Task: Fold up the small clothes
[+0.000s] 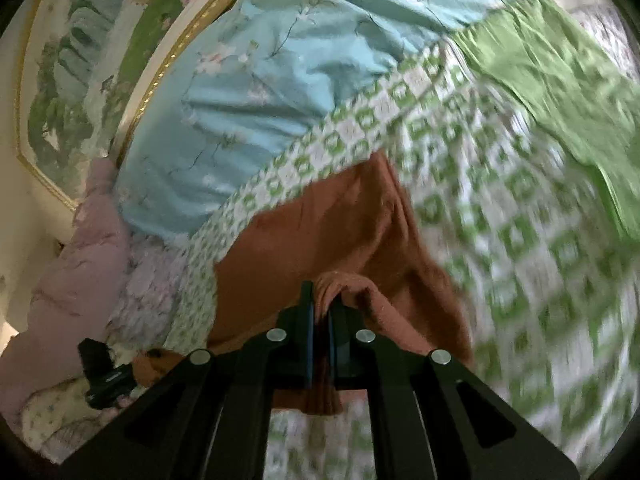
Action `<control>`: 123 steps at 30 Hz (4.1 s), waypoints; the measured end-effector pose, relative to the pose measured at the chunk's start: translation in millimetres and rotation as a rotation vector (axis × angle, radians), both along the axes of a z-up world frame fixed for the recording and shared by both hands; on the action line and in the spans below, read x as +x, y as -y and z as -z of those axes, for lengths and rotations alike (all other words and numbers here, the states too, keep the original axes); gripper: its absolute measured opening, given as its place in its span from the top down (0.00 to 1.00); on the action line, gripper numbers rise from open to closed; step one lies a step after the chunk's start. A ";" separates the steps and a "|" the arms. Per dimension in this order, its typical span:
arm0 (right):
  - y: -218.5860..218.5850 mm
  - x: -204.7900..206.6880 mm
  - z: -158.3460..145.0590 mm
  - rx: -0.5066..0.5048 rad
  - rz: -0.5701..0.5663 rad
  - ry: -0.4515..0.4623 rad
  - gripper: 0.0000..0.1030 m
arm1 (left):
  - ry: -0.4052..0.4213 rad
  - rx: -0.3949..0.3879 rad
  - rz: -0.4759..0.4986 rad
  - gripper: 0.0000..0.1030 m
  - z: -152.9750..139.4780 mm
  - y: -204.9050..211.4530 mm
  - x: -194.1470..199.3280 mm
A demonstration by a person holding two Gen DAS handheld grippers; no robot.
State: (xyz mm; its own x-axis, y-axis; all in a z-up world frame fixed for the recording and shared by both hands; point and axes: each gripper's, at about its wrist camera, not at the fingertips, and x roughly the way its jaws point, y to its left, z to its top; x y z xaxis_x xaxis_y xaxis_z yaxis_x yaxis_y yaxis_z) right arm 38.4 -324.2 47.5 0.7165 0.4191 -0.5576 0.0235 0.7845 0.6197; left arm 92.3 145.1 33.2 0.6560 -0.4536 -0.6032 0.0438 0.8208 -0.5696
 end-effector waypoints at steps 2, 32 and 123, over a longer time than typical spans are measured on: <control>3.8 27.4 1.0 -0.001 0.023 -0.001 0.94 | 0.000 0.013 -0.018 0.96 -0.2 -1.3 27.8; 33.3 219.8 83.5 -0.067 0.020 -0.197 0.78 | -0.167 0.247 -0.133 0.52 56.6 -4.6 178.3; -112.6 75.5 94.7 -0.145 -0.287 -0.242 0.52 | -0.301 -0.125 -0.427 0.52 126.9 3.2 55.4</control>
State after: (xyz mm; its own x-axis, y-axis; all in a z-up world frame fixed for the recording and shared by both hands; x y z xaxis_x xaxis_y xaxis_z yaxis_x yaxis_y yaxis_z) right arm 113.9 -211.7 -47.2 0.4226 0.4878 -0.7638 -0.0775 0.8592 0.5058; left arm 147.7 141.9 -93.8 0.6043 -0.2646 -0.7515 -0.4595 0.6548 -0.6001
